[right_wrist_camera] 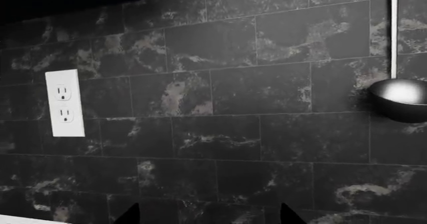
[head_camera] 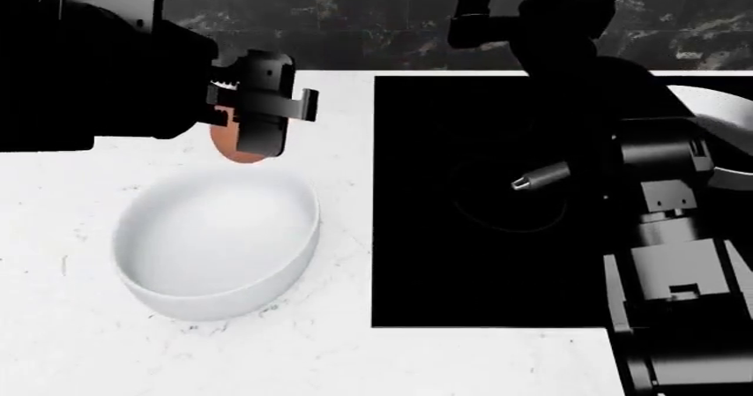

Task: Pick the egg from the pan and place it in the bowl.

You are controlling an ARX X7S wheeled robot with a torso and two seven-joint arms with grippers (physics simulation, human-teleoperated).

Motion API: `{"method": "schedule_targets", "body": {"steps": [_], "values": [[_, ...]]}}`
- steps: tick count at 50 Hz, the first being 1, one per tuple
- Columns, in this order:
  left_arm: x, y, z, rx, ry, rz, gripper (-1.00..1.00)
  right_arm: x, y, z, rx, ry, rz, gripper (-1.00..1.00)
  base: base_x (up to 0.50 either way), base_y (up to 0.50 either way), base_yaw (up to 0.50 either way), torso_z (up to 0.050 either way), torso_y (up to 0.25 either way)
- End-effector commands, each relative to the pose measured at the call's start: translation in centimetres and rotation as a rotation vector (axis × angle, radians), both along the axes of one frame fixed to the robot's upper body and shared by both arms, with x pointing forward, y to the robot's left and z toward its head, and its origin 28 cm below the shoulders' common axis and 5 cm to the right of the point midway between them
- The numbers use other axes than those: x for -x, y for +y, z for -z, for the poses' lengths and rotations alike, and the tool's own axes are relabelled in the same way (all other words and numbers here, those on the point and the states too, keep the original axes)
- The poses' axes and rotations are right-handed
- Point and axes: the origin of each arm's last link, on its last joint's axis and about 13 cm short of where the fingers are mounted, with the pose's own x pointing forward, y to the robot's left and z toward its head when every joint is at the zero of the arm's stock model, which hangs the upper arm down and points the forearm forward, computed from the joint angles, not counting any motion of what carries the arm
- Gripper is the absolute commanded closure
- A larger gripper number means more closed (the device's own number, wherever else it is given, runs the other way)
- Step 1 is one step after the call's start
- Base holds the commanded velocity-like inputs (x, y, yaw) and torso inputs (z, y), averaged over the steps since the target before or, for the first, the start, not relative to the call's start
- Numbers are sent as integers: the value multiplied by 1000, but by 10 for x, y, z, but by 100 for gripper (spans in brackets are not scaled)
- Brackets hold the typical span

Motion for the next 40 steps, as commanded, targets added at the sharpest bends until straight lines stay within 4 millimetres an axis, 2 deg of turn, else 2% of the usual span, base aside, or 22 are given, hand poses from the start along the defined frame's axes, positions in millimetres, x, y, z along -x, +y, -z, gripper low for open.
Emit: {"method": "schedule_targets", "body": {"steps": [1,9,23,34,40], "values": [[3,0,0,-99,133,1,100,0,-1,6,-14,13,-11,-100,0,0,0,0,0],[9,2,10,-137,199,-11,100,-12,3,11,-20,17,-21,-100,0,0,0,0,0],[5,3,28,-139,282,-32,100,-12,2,14,-33,16,-33,-100,0,0,0,0,0],[-6,7,26,-124,279,-39,100,-9,0,14,-37,18,-27,-100,0,0,0,0,0],[-10,11,28,-111,283,-48,100,-13,1,17,-36,23,-26,-100,0,0,0,0,0]]}}
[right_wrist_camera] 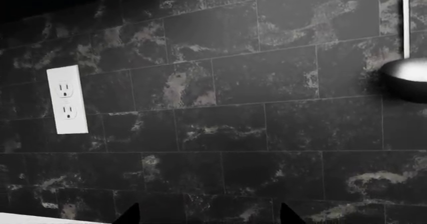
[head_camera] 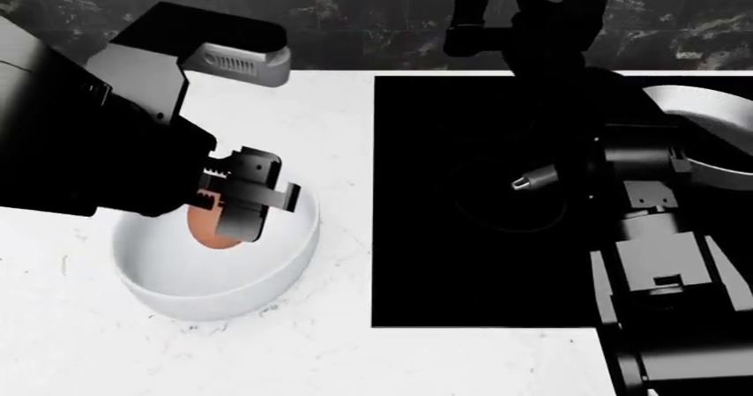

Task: Pick the egg from the pan and place it in the bowl.

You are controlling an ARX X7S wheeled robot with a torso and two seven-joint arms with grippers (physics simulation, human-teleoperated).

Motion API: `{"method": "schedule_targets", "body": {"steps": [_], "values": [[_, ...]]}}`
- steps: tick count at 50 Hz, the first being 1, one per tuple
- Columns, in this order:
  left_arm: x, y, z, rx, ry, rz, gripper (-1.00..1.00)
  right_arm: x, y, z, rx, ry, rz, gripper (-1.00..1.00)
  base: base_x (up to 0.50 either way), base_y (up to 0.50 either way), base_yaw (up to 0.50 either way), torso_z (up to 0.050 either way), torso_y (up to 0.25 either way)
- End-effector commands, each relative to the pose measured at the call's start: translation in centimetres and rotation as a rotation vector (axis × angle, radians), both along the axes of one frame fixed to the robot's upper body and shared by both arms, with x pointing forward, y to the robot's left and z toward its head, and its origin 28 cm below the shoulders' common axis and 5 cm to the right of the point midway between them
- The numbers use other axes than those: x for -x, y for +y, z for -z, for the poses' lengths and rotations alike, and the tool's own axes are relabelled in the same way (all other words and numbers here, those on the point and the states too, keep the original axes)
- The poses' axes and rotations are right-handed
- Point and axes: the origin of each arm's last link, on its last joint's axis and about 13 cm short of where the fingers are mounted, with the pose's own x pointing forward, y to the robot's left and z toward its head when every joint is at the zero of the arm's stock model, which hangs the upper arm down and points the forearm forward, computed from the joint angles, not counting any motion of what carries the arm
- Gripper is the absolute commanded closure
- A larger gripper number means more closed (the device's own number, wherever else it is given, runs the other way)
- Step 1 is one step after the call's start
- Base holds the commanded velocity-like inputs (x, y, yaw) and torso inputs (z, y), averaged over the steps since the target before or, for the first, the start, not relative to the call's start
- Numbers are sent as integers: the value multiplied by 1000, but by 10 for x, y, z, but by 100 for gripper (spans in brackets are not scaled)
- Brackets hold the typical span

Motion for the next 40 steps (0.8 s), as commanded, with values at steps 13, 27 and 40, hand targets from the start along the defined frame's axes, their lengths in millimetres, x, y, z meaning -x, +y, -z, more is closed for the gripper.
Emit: {"method": "schedule_targets", "body": {"steps": [13,27,40], "values": [[-18,2,15,33,47,-2,100,-5,0,6,-2,10,10,-100,0,0,0,0,0],[-14,1,10,25,34,8,-100,0,-1,3,-3,4,11,-100,0,0,0,0,0],[4,6,-11,92,-103,-12,-100,16,-4,-11,1,-17,12,-100,0,0,0,0,0]]}}
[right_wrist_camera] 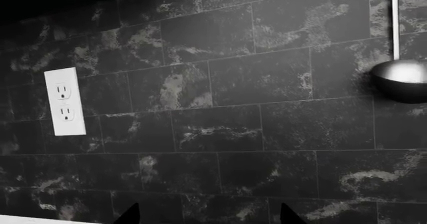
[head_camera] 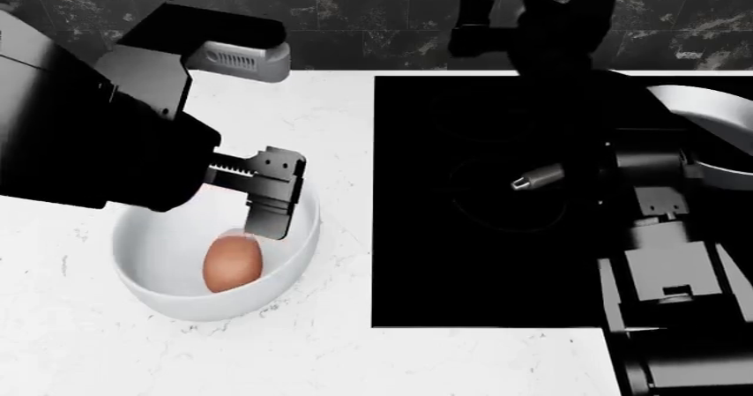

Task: Pick the egg from the pan and place it in the bowl.

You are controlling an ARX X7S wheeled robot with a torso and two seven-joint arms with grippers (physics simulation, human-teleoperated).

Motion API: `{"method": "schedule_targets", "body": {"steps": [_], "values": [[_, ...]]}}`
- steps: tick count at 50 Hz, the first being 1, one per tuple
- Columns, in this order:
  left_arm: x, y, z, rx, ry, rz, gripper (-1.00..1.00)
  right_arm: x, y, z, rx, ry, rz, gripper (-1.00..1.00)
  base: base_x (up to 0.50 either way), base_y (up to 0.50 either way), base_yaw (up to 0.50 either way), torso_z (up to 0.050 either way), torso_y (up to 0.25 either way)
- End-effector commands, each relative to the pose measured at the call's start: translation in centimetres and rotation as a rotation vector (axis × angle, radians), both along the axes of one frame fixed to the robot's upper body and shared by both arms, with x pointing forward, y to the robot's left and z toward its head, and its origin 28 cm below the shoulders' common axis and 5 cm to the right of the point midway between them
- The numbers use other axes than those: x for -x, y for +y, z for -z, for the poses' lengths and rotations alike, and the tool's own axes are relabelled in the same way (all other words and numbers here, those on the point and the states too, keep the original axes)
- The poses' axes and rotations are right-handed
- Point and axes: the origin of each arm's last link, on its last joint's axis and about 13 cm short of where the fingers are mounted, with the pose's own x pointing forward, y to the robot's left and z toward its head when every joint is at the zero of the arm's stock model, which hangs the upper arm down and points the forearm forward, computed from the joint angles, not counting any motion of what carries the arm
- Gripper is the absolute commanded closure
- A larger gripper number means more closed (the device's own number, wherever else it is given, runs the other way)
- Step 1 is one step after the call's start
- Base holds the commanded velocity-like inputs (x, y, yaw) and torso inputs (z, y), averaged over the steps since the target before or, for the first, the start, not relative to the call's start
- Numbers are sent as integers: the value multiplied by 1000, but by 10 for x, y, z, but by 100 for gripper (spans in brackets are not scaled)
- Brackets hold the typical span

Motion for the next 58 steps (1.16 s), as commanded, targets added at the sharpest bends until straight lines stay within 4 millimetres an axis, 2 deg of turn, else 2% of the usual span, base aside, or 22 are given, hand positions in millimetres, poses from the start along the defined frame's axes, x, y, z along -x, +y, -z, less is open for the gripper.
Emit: {"method": "schedule_targets", "body": {"steps": [1,9,17,25,29,34,39,41,47,53,55,58], "values": [[15,5,-17,68,-123,-27,-100,11,-1,-11,7,-18,1,-100,0,0,0,0,0],[42,17,-28,182,-307,-43,-100,28,3,-30,41,-58,0,-100,0,0,0,0,0],[68,22,-41,294,-619,-26,-100,55,5,-49,71,-117,22,-100,0,0,0,0,0],[89,19,-50,439,-916,32,-100,84,7,-79,112,-226,39,-100,0,0,0,0,0],[94,13,-59,497,-1017,69,-100,99,8,-98,140,-298,46,-100,0,0,0,0,0],[86,7,-73,512,-1082,96,-100,119,9,-123,178,-390,56,-100,0,0,0,0,0],[86,2,-94,560,-1184,131,-100,150,11,-152,222,-503,61,-100,0,0,0,0,0],[94,1,-102,575,-1231,133,-100,164,12,-162,240,-547,63,-100,0,0,0,0,0],[142,5,-125,615,-1355,148,-100,219,16,-185,278,-692,69,-100,0,0,0,0,0],[191,8,-131,631,-1430,181,-100,272,21,-198,322,-815,63,-100,0,0,0,0,0],[203,9,-132,633,-1455,193,-100,289,21,-202,334,-847,64,-100,0,0,0,0,0],[207,12,-127,633,-1490,209,-100,311,22,-209,350,-890,69,-100,0,0,0,0,0]]}}
